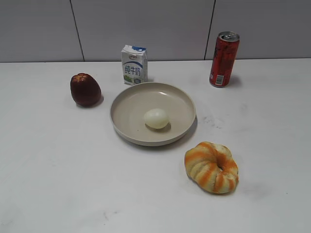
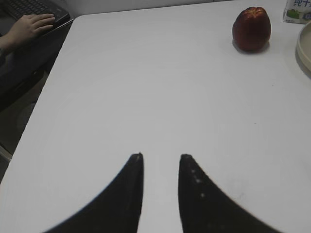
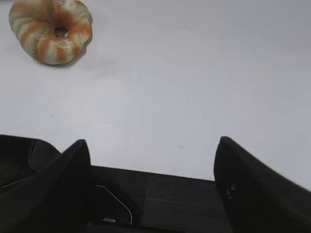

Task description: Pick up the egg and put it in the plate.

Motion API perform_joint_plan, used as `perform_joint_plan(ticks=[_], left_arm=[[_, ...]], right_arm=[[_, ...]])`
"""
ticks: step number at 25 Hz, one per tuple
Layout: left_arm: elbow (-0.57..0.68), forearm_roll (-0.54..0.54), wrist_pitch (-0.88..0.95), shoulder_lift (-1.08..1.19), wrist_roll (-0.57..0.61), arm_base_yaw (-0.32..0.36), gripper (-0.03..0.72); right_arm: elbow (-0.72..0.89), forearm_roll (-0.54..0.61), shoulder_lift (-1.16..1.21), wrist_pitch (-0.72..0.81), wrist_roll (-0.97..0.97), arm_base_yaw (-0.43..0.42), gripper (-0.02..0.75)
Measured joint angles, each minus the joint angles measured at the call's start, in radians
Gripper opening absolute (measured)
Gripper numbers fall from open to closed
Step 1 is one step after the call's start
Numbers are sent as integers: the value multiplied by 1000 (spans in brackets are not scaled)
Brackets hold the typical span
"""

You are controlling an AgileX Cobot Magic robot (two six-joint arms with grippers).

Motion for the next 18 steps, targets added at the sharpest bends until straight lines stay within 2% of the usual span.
perform_joint_plan(ticks=[4, 10, 18], left_arm=[[0, 0, 0, 0, 0, 0, 190], [0, 0, 0, 0, 0, 0, 190], [0, 0, 0, 0, 0, 0, 190]], right_arm=[[13, -3, -73, -22, -6, 0, 594], [39, 0, -79, -103, -14, 0, 594], [48, 12, -77, -124, -20, 0, 594]])
